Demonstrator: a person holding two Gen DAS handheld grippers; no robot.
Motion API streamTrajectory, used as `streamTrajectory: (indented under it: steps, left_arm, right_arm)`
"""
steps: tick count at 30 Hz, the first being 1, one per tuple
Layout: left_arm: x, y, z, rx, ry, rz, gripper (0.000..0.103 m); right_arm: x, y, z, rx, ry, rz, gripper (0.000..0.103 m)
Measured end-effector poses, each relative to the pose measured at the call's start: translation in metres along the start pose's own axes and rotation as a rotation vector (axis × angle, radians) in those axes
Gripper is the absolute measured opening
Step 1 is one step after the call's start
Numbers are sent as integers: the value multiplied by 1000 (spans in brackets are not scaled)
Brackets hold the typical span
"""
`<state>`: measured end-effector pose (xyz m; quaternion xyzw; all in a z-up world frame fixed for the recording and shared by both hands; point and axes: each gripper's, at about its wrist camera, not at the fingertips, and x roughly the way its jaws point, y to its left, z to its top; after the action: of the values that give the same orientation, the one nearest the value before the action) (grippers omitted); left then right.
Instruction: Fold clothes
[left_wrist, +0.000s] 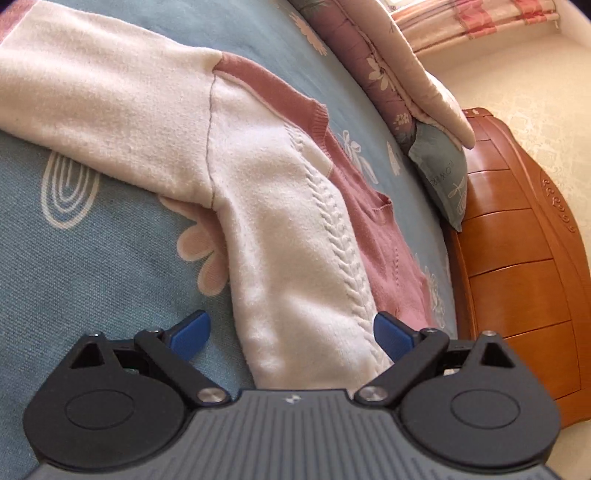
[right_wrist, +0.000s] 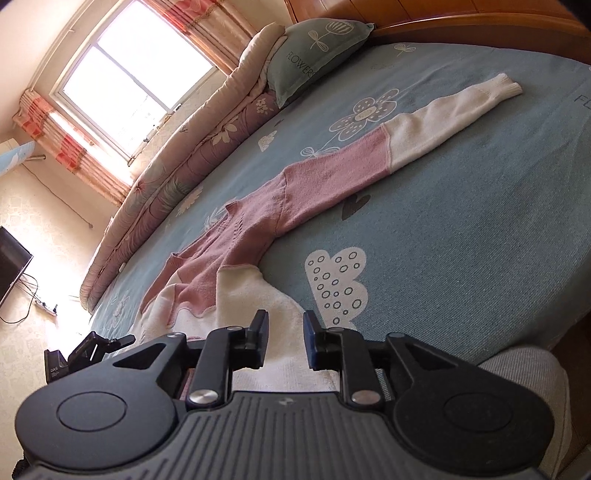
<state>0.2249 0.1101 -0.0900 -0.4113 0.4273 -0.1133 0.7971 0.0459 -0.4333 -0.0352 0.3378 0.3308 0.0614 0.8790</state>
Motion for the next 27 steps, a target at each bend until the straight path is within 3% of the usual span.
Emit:
streamTrajectory:
  steps: [5,13,15,17,19,23,25,27]
  left_arm:
    - [11,13,17,-35,-53,-90,95]
    - [26,9,33,-8,-124,-98,93]
    - [21,13,24,-17,-140,-99,79]
    - [17,18,17,-11,-150,-103,73]
    - [15,25,15,8,-150,-97,57]
    - [28,48,33,-120,-123,-114,11]
    - [37,56,40,-158,-106,-147,11]
    - [38,47,40,-112,-93,-105,11]
  right_arm:
    - [11,-1,6,6,-3,-26,25]
    - [26,7,7,-6,5,-9,29]
    - [25,8,6,-11,6,-7,32]
    - [23,7,6,-8,6,-9,32]
    - [22,5,6,-4,5,-16,32]
    - [20,3,6,1,-3,-24,32]
    - [20,5,5,-3,-2,-20,34]
    - [20,8,3,-9,0,-17,38]
